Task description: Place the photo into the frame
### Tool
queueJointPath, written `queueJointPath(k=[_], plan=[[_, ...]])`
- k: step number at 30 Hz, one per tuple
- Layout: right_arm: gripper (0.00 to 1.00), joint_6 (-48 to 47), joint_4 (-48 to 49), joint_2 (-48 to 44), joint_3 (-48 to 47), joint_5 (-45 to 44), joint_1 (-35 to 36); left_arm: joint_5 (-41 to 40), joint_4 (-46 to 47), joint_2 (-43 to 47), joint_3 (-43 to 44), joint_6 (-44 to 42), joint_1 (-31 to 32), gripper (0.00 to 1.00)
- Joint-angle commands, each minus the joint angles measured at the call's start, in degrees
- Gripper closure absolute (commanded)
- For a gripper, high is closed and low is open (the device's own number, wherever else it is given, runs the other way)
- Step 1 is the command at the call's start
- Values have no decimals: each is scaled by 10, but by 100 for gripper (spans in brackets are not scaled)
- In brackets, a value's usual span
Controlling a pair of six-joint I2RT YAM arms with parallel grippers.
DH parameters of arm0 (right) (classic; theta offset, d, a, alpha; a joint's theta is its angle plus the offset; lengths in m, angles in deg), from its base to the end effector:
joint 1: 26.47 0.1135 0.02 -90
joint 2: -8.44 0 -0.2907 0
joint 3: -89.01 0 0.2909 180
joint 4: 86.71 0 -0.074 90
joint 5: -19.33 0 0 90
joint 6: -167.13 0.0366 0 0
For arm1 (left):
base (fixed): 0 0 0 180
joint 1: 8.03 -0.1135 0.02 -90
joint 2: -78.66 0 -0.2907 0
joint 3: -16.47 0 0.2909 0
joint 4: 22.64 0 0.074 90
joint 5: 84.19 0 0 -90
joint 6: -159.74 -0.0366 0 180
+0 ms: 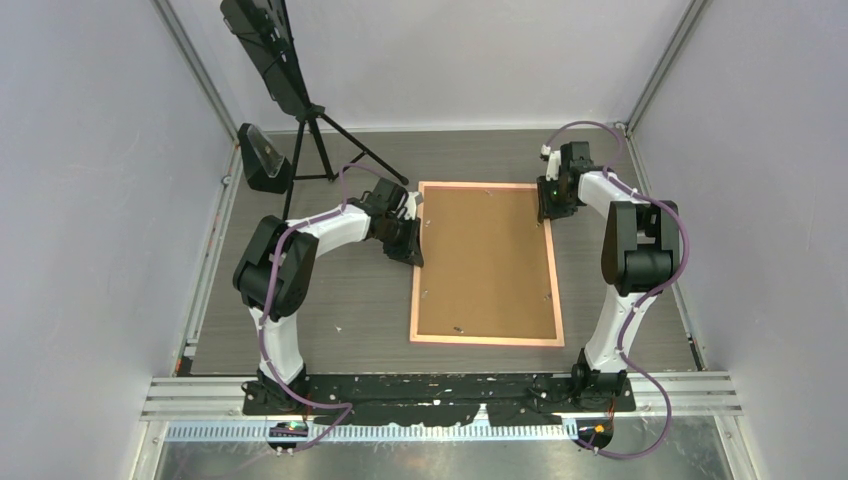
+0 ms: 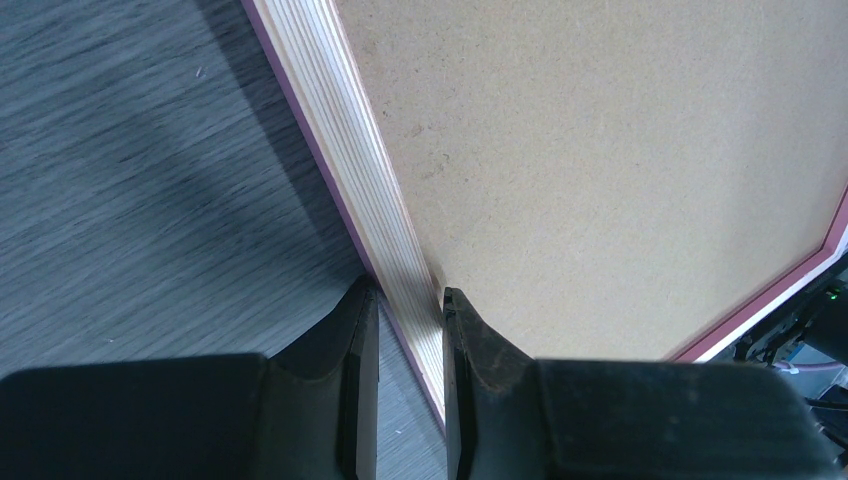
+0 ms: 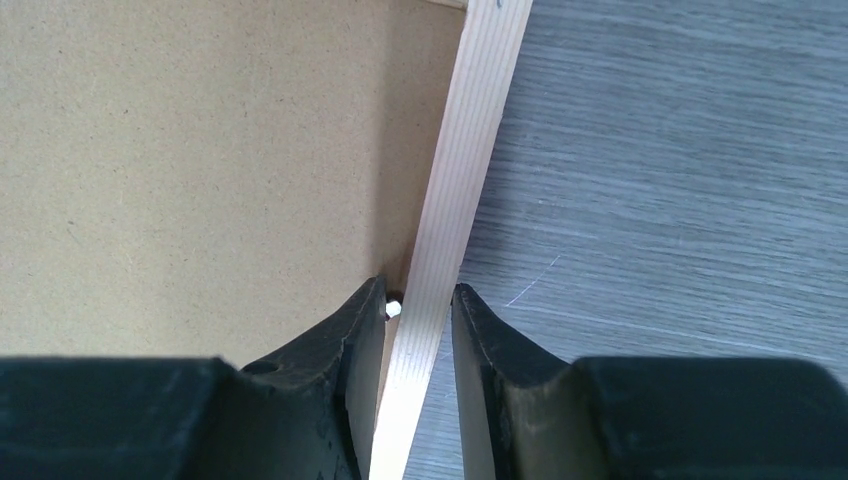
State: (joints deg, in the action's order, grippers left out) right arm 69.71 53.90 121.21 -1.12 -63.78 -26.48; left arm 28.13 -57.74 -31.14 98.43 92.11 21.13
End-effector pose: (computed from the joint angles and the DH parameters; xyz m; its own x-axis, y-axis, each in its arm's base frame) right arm 0.4527 0.0043 0.1721 -0.8686 -0.1281 -0.4788 -0.1697 0.9845 0.0445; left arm 0.3642 -0.2191 0.1551 -0.9481 0.1258 -0.2920 0.2604 0.8343 -0.4859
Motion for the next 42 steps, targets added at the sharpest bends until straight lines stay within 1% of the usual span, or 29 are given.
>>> queueJointPath(k=[1, 8, 17, 23, 28, 33, 39, 42], plan=[[66, -35, -5, -3, 5, -22, -2, 1, -6, -9, 10, -15, -3, 100], [67, -71, -15, -14, 17, -22, -3, 0, -7, -10, 11, -15, -3, 100], [66, -126, -55, -22, 3, 9, -3, -1, -8, -9, 11, -14, -5, 100], [61, -162, -89, -19, -12, 33, -3, 0, -8, -9, 12, -14, -6, 100], [55, -176, -106, -14, -16, 50, -3, 0, -8, -9, 12, -13, -6, 100], [50, -192, -123, -6, -23, 58, -3, 2, -7, -10, 12, -13, -6, 100], [50, -196, -129, 0, -31, 50, -3, 2, -7, -10, 11, -12, -6, 100], [50, -179, -132, 3, -41, 61, -12, 3, -7, -9, 11, -12, -6, 100]])
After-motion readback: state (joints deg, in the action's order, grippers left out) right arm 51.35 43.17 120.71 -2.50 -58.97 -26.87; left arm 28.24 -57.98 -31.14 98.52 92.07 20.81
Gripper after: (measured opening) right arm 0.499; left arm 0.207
